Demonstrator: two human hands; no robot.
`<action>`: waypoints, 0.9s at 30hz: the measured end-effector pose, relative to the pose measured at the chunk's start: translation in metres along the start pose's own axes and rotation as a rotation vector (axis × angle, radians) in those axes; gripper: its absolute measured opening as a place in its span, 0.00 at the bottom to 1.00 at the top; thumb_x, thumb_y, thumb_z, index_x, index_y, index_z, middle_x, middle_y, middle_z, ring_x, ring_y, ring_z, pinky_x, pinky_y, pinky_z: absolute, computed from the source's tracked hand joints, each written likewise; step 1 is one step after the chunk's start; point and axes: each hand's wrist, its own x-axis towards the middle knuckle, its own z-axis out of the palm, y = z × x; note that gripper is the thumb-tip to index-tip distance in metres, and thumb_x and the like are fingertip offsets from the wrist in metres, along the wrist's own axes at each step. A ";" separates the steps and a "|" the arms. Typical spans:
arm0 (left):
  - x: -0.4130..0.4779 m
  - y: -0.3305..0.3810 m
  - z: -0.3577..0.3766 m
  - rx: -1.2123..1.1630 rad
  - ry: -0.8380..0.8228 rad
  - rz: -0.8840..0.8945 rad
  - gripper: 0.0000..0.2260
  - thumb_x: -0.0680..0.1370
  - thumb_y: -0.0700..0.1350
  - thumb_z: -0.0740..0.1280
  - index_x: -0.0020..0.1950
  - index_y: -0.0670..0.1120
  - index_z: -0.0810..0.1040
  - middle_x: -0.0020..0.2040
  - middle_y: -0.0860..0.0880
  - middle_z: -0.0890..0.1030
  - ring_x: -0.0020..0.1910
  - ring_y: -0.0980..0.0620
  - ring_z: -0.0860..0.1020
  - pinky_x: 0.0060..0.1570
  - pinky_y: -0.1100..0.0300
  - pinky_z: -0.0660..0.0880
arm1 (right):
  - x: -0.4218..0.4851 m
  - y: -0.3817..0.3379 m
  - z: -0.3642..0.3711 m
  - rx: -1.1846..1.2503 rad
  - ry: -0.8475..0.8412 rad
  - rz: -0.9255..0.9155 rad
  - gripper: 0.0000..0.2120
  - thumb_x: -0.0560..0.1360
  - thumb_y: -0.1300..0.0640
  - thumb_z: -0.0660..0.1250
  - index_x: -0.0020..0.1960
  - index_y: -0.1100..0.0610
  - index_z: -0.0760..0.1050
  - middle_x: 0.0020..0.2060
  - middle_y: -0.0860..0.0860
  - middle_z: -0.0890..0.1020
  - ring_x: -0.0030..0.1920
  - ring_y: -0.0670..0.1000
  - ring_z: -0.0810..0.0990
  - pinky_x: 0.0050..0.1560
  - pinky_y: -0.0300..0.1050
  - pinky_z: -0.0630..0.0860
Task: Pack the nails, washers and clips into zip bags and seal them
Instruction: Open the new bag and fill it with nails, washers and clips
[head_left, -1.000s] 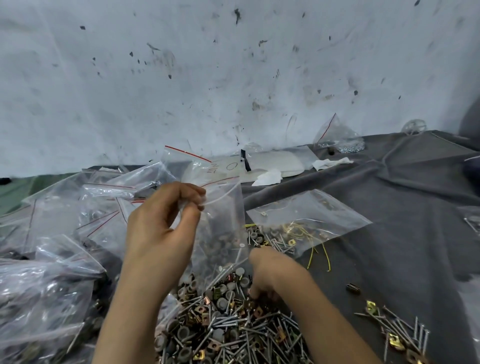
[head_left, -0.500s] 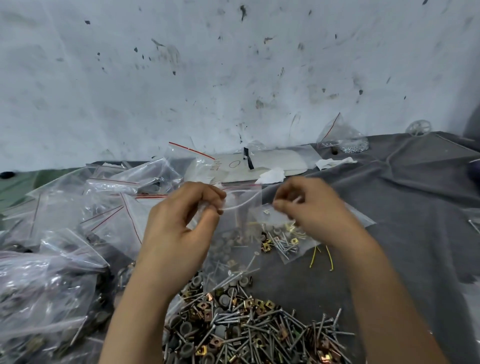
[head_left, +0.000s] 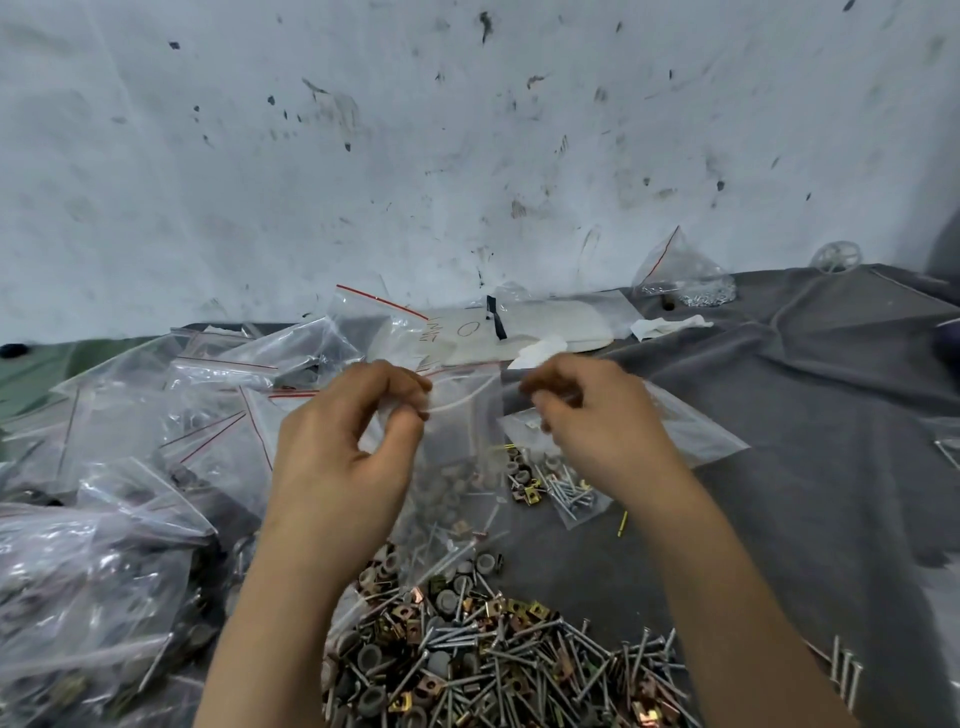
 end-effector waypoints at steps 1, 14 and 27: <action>0.001 -0.002 -0.002 0.003 0.029 -0.020 0.10 0.67 0.55 0.58 0.39 0.54 0.78 0.44 0.61 0.82 0.46 0.60 0.79 0.49 0.55 0.76 | 0.001 0.006 0.004 -0.112 -0.102 0.072 0.08 0.77 0.62 0.64 0.49 0.54 0.80 0.42 0.49 0.82 0.37 0.45 0.77 0.41 0.33 0.74; 0.001 -0.004 -0.006 -0.061 0.040 -0.087 0.08 0.69 0.45 0.60 0.37 0.56 0.77 0.44 0.59 0.82 0.49 0.61 0.79 0.48 0.64 0.72 | -0.007 0.036 0.066 -0.439 -0.652 0.231 0.08 0.72 0.68 0.67 0.51 0.65 0.78 0.47 0.59 0.82 0.46 0.58 0.82 0.51 0.51 0.80; -0.002 0.005 0.000 -0.045 -0.114 0.043 0.09 0.68 0.51 0.58 0.39 0.52 0.76 0.45 0.57 0.81 0.51 0.55 0.79 0.49 0.57 0.74 | -0.008 -0.013 -0.015 0.348 -0.088 -0.192 0.11 0.70 0.66 0.68 0.42 0.50 0.79 0.31 0.45 0.77 0.33 0.45 0.74 0.35 0.39 0.73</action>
